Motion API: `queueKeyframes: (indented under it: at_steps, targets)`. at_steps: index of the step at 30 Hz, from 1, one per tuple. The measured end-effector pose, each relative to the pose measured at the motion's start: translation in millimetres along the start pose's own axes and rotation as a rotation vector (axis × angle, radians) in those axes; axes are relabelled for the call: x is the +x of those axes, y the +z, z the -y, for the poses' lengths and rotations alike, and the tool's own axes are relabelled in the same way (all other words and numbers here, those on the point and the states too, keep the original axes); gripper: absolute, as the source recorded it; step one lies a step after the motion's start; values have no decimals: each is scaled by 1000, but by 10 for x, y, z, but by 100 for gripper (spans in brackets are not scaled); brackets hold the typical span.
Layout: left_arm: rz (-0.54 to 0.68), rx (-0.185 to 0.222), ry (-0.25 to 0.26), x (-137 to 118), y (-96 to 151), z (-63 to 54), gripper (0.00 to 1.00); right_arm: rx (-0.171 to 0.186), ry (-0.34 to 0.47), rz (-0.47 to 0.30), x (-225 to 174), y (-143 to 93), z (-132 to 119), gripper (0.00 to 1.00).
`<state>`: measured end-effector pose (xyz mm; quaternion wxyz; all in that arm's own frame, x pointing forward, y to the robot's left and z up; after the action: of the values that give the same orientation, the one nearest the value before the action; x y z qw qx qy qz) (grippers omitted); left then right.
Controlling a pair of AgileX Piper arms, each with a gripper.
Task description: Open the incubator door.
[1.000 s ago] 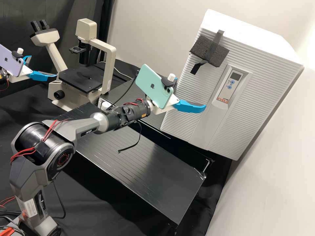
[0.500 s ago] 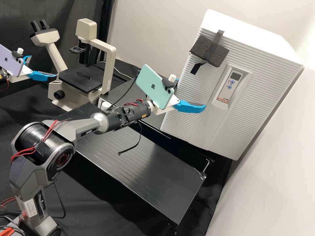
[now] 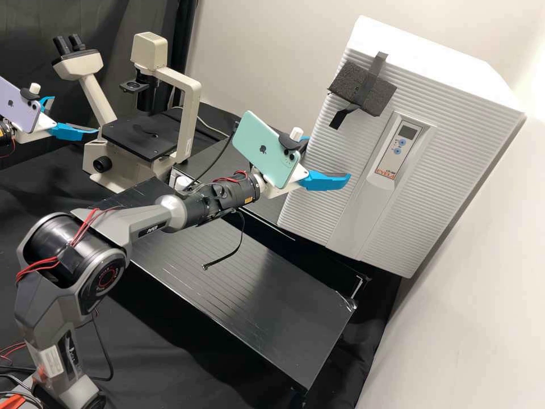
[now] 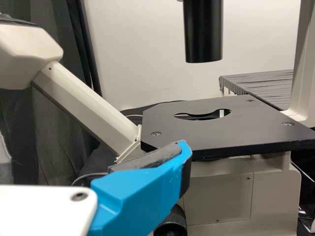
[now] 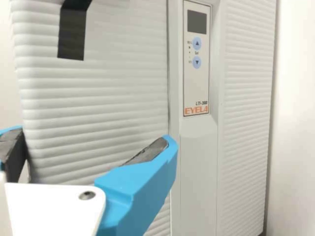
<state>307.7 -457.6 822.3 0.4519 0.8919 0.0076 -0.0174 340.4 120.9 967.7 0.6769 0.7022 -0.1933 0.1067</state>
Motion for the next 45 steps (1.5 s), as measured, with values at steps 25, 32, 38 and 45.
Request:
queueKeyframes:
  at_steps: [25,32,38,45]
  targets:
    - [0,0,0,0,0,0,100,6,-45,2,-8,-9,26,0]
    - [0,0,0,0,0,0,100,5,-60,-5,-23,21,-60,0]
    - [0,0,0,0,0,0,100,5,-72,-13,-30,84,-97,0]
    - [0,0,0,0,0,0,100,10,-78,-24,-109,159,-211,0]
